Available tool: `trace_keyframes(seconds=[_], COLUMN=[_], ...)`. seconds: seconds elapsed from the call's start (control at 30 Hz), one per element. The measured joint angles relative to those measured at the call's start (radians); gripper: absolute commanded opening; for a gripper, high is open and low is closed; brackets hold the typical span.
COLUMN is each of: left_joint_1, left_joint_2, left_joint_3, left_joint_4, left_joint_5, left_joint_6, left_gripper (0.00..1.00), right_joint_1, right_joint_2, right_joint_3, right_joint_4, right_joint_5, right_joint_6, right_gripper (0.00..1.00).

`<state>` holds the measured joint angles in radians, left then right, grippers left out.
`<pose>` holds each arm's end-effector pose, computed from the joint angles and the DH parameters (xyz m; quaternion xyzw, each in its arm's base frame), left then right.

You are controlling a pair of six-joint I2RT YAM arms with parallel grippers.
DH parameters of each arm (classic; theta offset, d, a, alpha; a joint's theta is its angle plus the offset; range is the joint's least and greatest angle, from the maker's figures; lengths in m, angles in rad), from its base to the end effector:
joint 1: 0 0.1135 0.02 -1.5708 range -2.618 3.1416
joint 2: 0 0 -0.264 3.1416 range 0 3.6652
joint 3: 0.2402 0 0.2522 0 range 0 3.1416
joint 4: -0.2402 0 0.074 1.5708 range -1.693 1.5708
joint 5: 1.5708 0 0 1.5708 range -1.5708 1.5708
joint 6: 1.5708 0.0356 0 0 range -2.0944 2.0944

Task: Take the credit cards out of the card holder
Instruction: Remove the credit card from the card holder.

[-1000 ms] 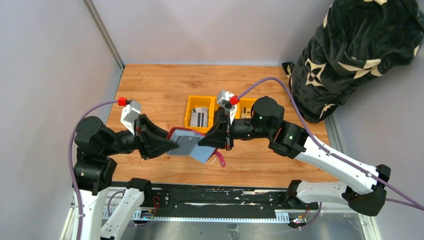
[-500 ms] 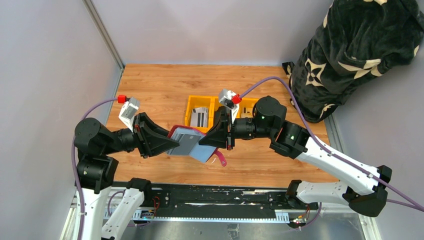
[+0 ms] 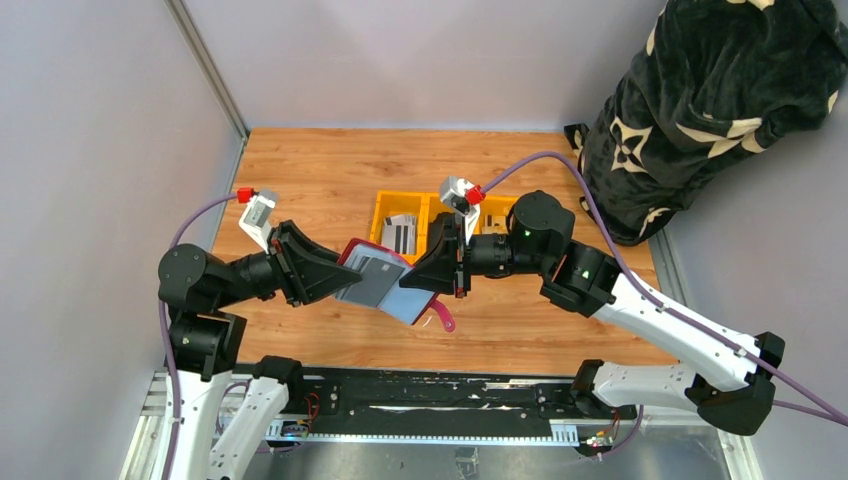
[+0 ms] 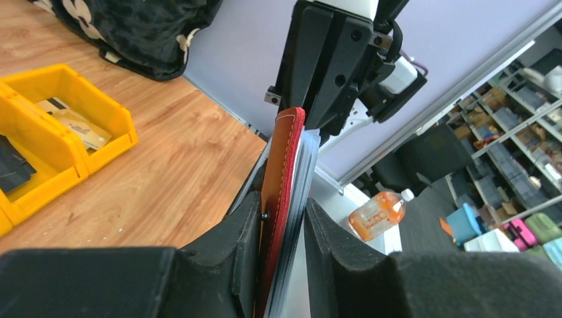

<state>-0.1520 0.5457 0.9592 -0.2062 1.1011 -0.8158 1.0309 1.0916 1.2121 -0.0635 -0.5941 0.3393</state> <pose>0.0770 -0.0439 0.4224 0.2091 0.6401 -0.5997 0.4324 0.1050 0.2140 0.4427 -0.4227 0.5456 0.5955 0.4111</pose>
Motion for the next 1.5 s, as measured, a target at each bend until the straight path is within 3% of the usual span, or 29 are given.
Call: trace_keyframes(seconds=[0.13, 0.3, 1.23, 1.5], left_joint_1=[0.0, 0.0, 0.0, 0.0], left_joint_2=[-0.005, -0.005, -0.012, -0.012], left_joint_3=[-0.029, -0.034, -0.042, -0.042], left_joint_4=[0.055, 0.104, 0.16, 0.146], left_joint_5=[-0.039, -0.07, -0.093, -0.111], left_joint_6=[-0.071, -0.127, -0.232, -0.215], left_gripper=[0.39, 0.41, 0.41, 0.33], right_joint_1=[-0.004, -0.004, -0.006, -0.006], right_joint_2=[0.0, -0.001, 0.0, 0.0], right_joint_3=[0.0, 0.0, 0.0, 0.0], right_joint_4=[0.001, 0.005, 0.024, 0.034], right_joint_5=[0.0, -0.007, -0.025, -0.034], right_joint_6=[0.009, 0.019, 0.039, 0.044], right_gripper=[0.0, 0.0, 0.0, 0.0])
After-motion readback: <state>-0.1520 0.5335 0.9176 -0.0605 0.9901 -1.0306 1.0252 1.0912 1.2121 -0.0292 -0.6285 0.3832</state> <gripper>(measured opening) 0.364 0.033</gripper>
